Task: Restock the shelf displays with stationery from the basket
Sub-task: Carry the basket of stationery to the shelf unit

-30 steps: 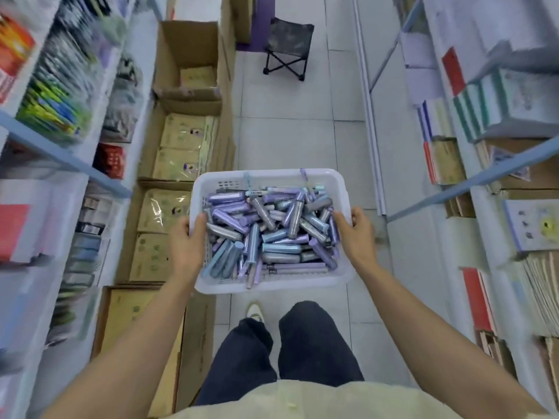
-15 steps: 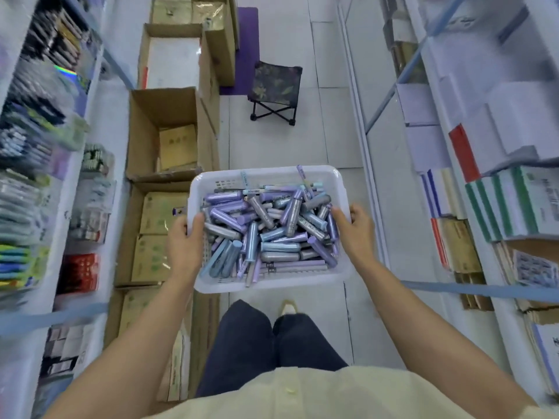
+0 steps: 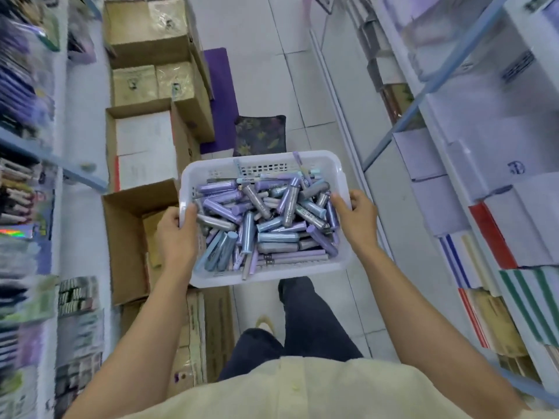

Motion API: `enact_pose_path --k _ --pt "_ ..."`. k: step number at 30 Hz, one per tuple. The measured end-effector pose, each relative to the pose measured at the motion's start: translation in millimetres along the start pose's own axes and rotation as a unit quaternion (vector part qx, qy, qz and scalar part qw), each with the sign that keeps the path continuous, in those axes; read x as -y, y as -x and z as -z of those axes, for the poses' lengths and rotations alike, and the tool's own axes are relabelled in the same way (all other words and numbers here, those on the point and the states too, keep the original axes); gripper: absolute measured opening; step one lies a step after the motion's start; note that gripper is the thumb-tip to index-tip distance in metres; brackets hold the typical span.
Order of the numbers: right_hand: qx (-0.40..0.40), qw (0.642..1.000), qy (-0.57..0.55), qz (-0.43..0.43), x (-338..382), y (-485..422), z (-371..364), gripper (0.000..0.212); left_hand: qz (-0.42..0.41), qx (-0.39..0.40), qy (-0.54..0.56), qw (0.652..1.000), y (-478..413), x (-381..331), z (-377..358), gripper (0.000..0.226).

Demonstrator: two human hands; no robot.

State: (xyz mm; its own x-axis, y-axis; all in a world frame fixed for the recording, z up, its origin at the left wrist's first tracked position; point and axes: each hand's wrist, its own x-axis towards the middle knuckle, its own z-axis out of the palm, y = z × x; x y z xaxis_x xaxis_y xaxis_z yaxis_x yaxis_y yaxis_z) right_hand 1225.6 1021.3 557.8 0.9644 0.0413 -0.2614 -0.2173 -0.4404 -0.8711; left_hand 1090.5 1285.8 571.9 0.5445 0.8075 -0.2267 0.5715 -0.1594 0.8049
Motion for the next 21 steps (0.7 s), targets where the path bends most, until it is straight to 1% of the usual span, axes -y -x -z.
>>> enact_pose_path --k 2,6,9,13,16,19,21 --pt "0.004 1.0 -0.001 0.006 17 -48 -7 0.028 -0.002 -0.005 0.004 1.0 -39 -23 -20 0.032" --pt "0.009 1.0 0.014 0.013 56 -145 -12 0.033 0.008 -0.01 0.006 1.0 -110 -76 -64 0.038" --pt "0.004 0.999 0.026 0.022 84 -207 -14 0.038 0.013 -0.003 0.0 1.0 -159 -114 -94 0.037" --pt "-0.003 1.0 0.02 0.016 110 -293 -22 0.036 -0.01 0.005 -0.003 1.0 -232 -164 -134 0.036" --pt "-0.037 0.999 0.019 0.015 126 -351 -23 0.037 -0.022 0.029 0.0 0.999 -291 -205 -169 0.036" --pt "-0.056 0.998 0.015 0.009 143 -403 -18 0.038 -0.034 0.047 -0.003 0.998 -335 -247 -201 0.041" --pt "-0.07 0.998 0.011 0.002 156 -438 -14 0.044 -0.042 0.055 -0.007 0.998 -361 -274 -224 0.044"
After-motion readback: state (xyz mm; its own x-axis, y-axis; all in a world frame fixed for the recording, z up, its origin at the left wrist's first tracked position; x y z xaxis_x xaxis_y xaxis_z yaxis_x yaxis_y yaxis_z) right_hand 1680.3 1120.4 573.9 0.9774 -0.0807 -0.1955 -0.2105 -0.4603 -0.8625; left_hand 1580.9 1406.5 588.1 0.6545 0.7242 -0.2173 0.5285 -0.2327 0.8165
